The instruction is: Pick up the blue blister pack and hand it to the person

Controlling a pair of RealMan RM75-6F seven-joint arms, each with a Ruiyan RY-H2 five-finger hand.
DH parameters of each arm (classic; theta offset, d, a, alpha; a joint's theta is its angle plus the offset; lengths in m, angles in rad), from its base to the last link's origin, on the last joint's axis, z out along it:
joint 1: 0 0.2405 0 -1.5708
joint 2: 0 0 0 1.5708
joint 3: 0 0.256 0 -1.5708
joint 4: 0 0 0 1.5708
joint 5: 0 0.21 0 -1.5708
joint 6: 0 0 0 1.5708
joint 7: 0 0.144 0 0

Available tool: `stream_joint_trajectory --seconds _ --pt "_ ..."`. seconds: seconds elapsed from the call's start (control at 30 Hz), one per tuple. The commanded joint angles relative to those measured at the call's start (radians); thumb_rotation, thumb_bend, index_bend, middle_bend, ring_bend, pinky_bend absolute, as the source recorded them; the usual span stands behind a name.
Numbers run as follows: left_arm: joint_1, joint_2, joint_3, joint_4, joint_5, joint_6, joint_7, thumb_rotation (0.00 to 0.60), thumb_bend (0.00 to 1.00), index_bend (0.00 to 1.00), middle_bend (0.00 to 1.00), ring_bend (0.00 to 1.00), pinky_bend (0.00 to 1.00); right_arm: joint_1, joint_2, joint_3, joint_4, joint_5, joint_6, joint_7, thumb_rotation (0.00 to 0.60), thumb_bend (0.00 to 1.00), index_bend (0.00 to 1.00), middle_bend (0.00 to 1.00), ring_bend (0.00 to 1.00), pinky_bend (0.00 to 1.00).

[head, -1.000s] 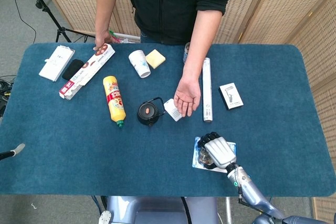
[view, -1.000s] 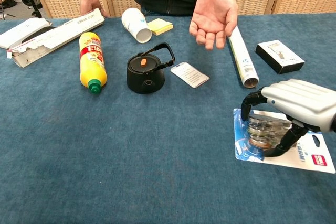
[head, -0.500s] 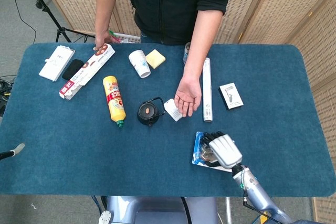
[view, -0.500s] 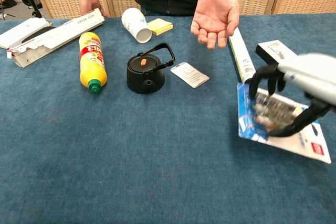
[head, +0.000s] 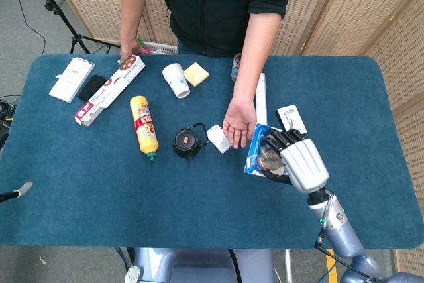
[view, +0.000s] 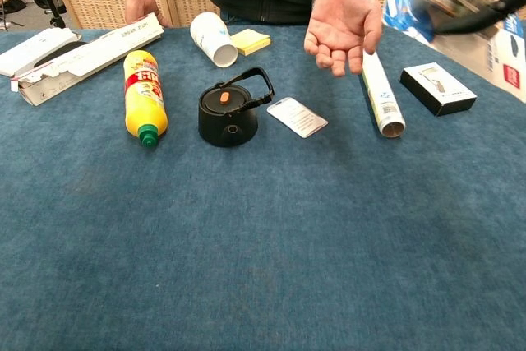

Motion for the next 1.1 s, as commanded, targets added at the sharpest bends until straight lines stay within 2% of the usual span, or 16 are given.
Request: stream_joint_trajectory --seconds 0.03,0.2,0.4,0.63,0.8,0.83,0.87,0.9,0.93,0.97,1.03,1.1 --pt "-0.002 0.0 -0.002 0.001 -0.004 -0.005 0.001 0.6 0.0 0.0 0.0 0.0 0.06 0.092 -0.017 0.077 -0.058 0.11 -0.074 -0.176 0.6 0.36 0.53 0.53 0.44 0.39" --pt "-0.005 0.001 -0.004 0.004 -0.012 -0.014 -0.004 0.6 0.0 0.0 0.0 0.0 0.06 0.181 -0.101 0.112 -0.033 0.223 -0.113 -0.373 0.6 0.36 0.53 0.53 0.44 0.39" --pt "-0.005 0.007 -0.008 0.008 -0.017 -0.016 -0.025 0.6 0.0 0.0 0.0 0.0 0.06 0.257 -0.176 0.129 0.006 0.322 -0.112 -0.527 0.6 0.36 0.53 0.53 0.44 0.39" --pt "-0.008 0.011 -0.007 0.01 -0.02 -0.027 -0.031 0.6 0.0 0.0 0.0 0.0 0.06 0.328 -0.264 0.132 0.054 0.423 -0.093 -0.63 0.6 0.35 0.53 0.53 0.44 0.39" --pt "-0.003 0.016 -0.008 0.007 -0.02 -0.02 -0.046 0.6 0.0 0.0 0.0 0.0 0.06 0.369 -0.312 0.131 0.155 0.443 -0.079 -0.651 0.6 0.26 0.53 0.47 0.42 0.39" --pt "-0.003 0.017 -0.009 0.008 -0.022 -0.02 -0.05 0.6 0.0 0.0 0.0 0.0 0.06 0.374 -0.315 0.128 0.166 0.455 -0.085 -0.646 0.6 0.17 0.49 0.42 0.37 0.39" --pt "-0.003 0.018 -0.01 0.008 -0.023 -0.022 -0.052 0.6 0.0 0.0 0.0 0.0 0.06 0.376 -0.311 0.126 0.165 0.466 -0.093 -0.642 0.6 0.09 0.39 0.31 0.28 0.38" --pt "-0.004 0.019 -0.01 0.009 -0.025 -0.024 -0.053 0.6 0.0 0.0 0.0 0.0 0.06 0.376 -0.304 0.127 0.158 0.484 -0.101 -0.637 0.6 0.04 0.3 0.23 0.19 0.35" --pt "-0.005 0.019 -0.01 0.011 -0.027 -0.029 -0.054 0.6 0.0 0.0 0.0 0.0 0.06 0.376 -0.295 0.134 0.142 0.507 -0.102 -0.631 0.6 0.0 0.16 0.11 0.09 0.3" --pt "-0.006 0.019 -0.01 0.011 -0.028 -0.03 -0.054 0.6 0.0 0.0 0.0 0.0 0.06 0.377 -0.291 0.137 0.134 0.515 -0.101 -0.629 0.6 0.0 0.07 0.03 0.02 0.25" --pt "-0.008 0.018 -0.01 0.013 -0.029 -0.034 -0.052 0.6 0.0 0.0 0.0 0.0 0.06 0.376 -0.278 0.146 0.114 0.521 -0.093 -0.618 0.6 0.0 0.0 0.0 0.0 0.18" --pt "-0.008 0.017 -0.01 0.013 -0.029 -0.033 -0.048 0.6 0.0 0.0 0.0 0.0 0.06 0.374 -0.257 0.152 0.083 0.519 -0.073 -0.615 0.6 0.0 0.0 0.0 0.0 0.16"
